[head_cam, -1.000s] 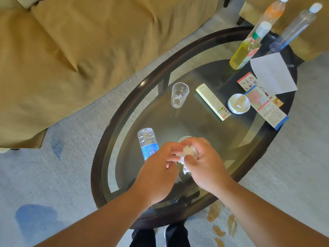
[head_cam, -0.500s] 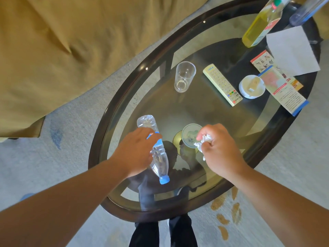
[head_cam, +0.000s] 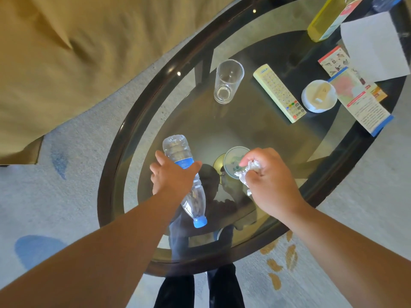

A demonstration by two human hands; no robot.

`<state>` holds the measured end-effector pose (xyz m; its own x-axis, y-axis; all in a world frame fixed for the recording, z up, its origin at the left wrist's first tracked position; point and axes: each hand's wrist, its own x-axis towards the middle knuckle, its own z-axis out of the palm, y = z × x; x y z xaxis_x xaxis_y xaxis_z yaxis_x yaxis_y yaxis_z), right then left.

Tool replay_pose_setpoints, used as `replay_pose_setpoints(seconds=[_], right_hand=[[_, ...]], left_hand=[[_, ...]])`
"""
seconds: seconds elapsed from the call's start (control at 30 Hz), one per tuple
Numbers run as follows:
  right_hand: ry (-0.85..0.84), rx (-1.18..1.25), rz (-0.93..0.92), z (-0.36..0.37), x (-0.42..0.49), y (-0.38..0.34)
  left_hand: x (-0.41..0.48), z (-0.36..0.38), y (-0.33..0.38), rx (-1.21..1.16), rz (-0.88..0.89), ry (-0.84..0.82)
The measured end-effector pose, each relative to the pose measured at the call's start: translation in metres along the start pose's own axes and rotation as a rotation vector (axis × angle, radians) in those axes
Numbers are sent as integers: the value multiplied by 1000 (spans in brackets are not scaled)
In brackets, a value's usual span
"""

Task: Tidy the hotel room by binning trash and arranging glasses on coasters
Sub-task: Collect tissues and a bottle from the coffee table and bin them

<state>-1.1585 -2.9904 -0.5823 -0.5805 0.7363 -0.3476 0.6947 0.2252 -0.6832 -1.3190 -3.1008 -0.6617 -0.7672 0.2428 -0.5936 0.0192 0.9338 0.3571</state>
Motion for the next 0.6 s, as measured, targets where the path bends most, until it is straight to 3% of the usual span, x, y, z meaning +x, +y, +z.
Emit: replay_pose_setpoints(seconds=[0.3, 0.6], right_hand=[[-35, 31, 12, 3, 9, 5], [-21, 62, -25, -23, 8, -20]], left_hand=[[7, 14, 8, -82, -72, -16], [-21, -21, 21, -249, 233, -18]])
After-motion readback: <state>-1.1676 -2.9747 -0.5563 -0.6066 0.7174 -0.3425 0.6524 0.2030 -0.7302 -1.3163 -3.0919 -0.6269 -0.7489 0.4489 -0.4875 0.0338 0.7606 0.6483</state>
